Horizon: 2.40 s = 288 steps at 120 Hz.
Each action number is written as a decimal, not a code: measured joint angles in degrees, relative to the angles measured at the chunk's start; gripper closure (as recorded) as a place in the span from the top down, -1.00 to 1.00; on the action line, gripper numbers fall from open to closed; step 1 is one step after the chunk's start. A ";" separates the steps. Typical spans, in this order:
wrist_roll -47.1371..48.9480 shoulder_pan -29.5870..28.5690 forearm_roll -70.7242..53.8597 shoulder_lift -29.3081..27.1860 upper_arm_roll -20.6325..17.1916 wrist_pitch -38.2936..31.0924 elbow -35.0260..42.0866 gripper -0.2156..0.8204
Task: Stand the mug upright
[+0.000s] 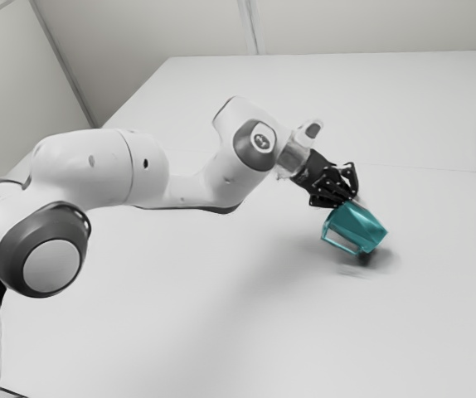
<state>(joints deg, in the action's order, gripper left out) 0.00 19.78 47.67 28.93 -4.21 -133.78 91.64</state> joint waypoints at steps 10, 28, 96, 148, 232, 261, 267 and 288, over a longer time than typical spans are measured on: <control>1.29 0.00 -9.68 -3.52 0.43 0.13 2.26 -0.93; 4.36 0.01 -24.54 -9.68 1.35 1.33 7.02 -0.93; 11.19 -3.06 -46.81 -27.92 3.53 3.85 27.70 -0.93; 12.44 -7.33 -49.90 -33.02 4.18 4.01 37.09 -0.93; 12.94 -10.40 -49.80 -30.29 5.17 3.22 40.67 -0.59; 12.56 -9.93 -49.55 -31.26 5.15 3.77 40.66 0.20; 12.49 -9.64 -49.54 -31.75 5.12 3.89 40.66 0.28; 12.29 -9.11 -49.52 -34.51 5.09 5.01 40.66 0.45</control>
<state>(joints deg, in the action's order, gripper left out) 12.30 10.67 -1.86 -5.57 0.88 -128.77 132.30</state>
